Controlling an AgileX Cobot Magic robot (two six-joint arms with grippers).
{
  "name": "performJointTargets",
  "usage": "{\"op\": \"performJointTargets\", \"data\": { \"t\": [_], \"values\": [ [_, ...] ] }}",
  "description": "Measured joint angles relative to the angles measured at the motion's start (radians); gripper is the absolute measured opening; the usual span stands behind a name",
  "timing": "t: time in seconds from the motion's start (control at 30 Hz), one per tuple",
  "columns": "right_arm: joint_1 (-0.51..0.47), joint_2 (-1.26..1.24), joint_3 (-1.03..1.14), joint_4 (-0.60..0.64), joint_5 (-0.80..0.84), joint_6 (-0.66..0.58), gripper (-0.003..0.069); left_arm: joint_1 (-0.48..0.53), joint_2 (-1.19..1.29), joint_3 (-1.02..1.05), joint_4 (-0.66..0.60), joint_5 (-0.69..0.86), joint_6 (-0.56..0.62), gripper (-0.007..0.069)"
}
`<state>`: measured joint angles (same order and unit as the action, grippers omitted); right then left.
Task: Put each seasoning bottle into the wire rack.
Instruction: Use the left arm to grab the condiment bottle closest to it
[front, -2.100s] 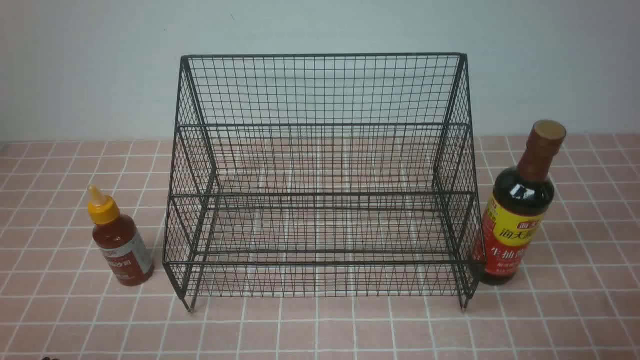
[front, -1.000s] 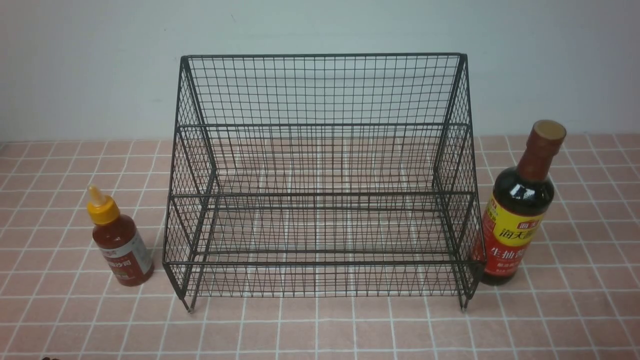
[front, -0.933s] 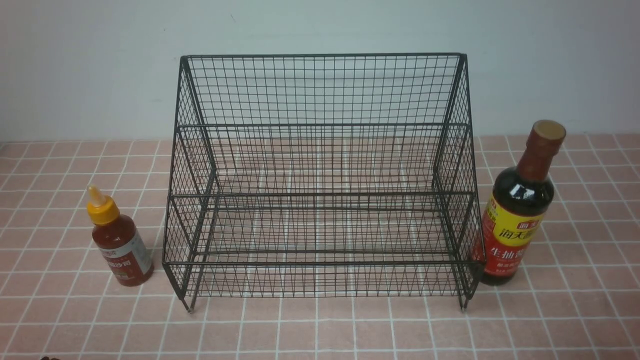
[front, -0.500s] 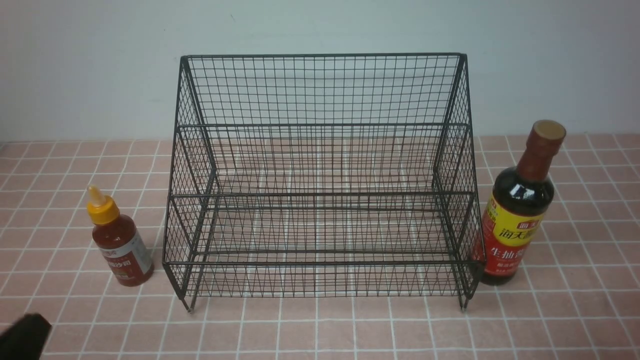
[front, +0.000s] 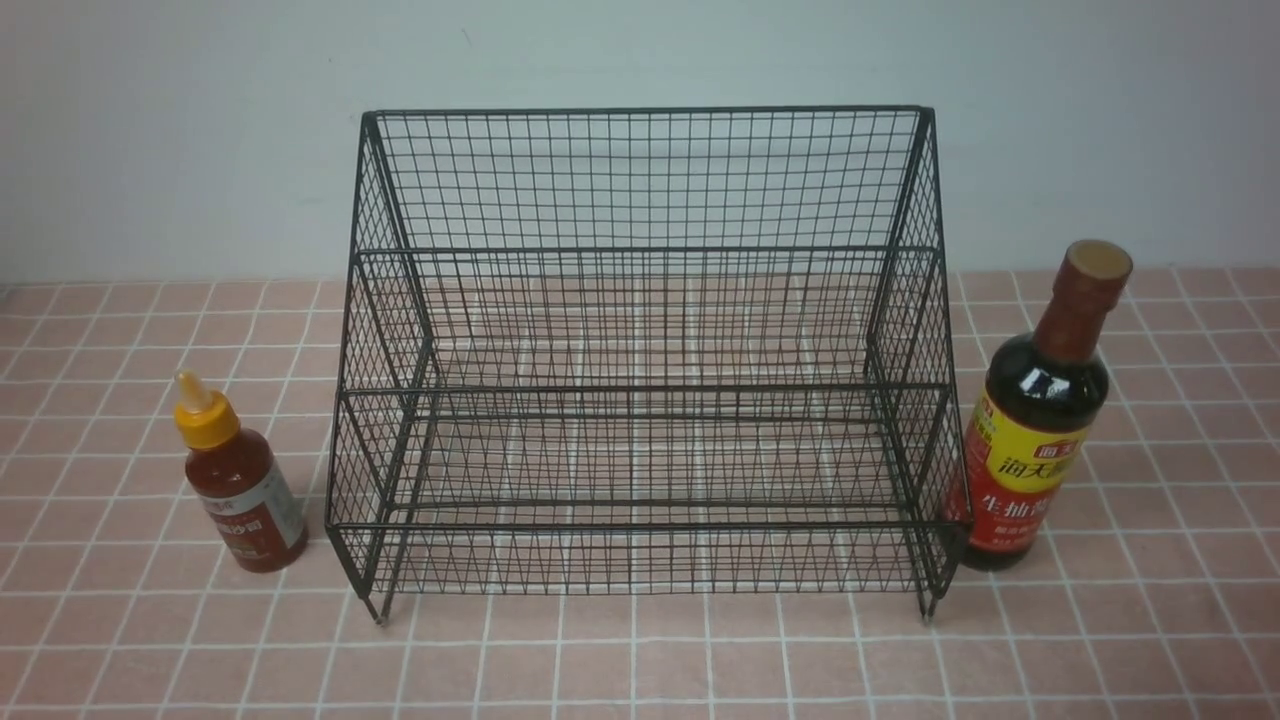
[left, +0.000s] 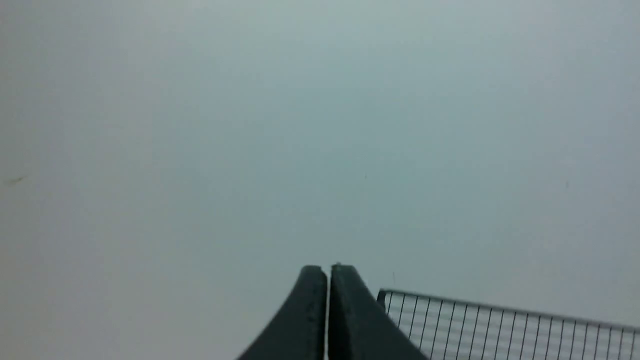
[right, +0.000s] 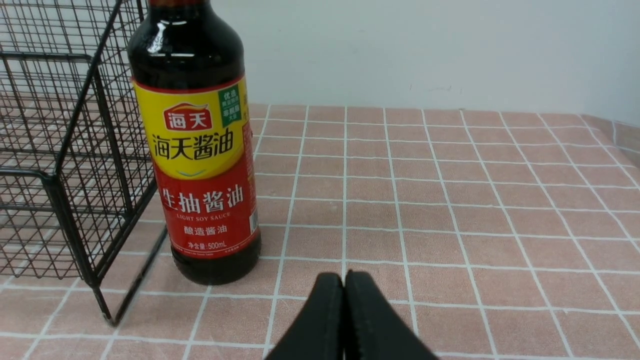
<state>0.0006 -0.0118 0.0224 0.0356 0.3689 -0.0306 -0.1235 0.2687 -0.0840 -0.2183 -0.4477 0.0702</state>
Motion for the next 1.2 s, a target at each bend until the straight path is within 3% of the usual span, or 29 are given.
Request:
{"op": "performJointTargets", "data": {
  "t": [0.27,0.4,0.67,0.8,1.2],
  "values": [
    [0.0,0.0,0.0,0.0,0.0,0.0,-0.0011,0.0,0.46,-0.142,0.096,-0.058,0.0,0.005],
    [0.0,0.0,0.0,0.0,0.0,0.0,-0.0011,0.0,0.625,-0.195,0.082,-0.135,-0.001,0.0144],
    [0.0,0.0,0.0,0.0,0.0,0.0,-0.0011,0.0,0.839,-0.29,-0.069,-0.168,0.015,0.0378],
    [0.0,0.0,0.0,0.0,0.0,0.0,-0.0011,0.0,0.938,-0.316,-0.089,-0.219,0.05,0.0451],
    [0.0,0.0,0.0,0.0,0.0,0.0,-0.0011,0.0,1.16,-0.327,-0.113,-0.293,0.055,0.0469]
  ]
}}
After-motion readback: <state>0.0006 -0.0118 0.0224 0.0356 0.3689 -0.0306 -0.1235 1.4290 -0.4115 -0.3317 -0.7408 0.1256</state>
